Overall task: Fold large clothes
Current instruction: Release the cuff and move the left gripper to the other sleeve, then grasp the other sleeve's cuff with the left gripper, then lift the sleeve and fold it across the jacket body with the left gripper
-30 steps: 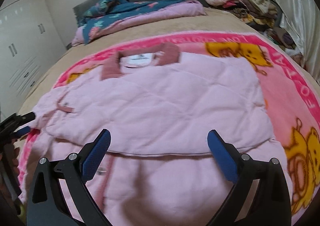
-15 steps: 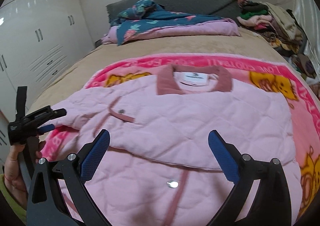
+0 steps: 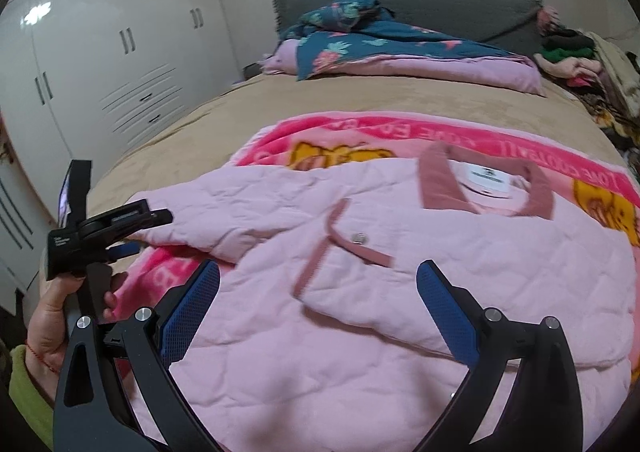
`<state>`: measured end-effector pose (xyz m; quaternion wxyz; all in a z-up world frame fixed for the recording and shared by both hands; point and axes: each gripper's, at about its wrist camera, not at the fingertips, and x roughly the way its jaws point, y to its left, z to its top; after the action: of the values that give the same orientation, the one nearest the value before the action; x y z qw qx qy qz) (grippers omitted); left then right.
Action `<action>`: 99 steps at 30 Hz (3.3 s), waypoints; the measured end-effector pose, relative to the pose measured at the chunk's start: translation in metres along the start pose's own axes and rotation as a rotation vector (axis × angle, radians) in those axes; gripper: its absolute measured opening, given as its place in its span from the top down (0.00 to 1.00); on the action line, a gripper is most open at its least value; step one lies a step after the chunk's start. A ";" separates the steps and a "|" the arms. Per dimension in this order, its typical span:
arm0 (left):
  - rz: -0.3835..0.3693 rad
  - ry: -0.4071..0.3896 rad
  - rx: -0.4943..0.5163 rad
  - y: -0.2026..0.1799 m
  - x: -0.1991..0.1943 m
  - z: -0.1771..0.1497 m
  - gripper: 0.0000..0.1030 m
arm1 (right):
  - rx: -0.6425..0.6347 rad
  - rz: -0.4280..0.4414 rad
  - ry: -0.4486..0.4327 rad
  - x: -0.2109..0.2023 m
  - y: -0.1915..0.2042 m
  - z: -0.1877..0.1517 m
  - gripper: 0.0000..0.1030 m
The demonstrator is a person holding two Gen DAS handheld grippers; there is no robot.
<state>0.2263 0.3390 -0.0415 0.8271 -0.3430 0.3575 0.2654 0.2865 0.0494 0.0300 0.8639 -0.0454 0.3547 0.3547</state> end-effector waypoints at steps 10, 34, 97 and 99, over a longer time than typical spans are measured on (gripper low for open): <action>0.037 0.005 -0.093 0.034 0.012 0.010 0.09 | -0.119 0.032 0.072 0.040 0.047 0.001 0.05; -0.032 -0.044 -0.311 0.079 0.040 0.029 0.09 | -0.155 0.042 0.155 0.082 0.050 -0.008 0.05; -0.247 -0.432 -0.141 0.026 -0.107 0.047 0.94 | 0.101 -0.068 -0.047 -0.045 -0.048 -0.038 0.05; -0.251 -0.438 -0.124 0.020 -0.111 0.045 0.94 | 0.106 -0.082 -0.057 -0.050 -0.052 -0.040 0.05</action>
<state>0.1639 0.3638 0.0598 0.8886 -0.3693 0.1074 0.2501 0.2720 -0.0314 0.0231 0.8886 -0.0039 0.3462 0.3008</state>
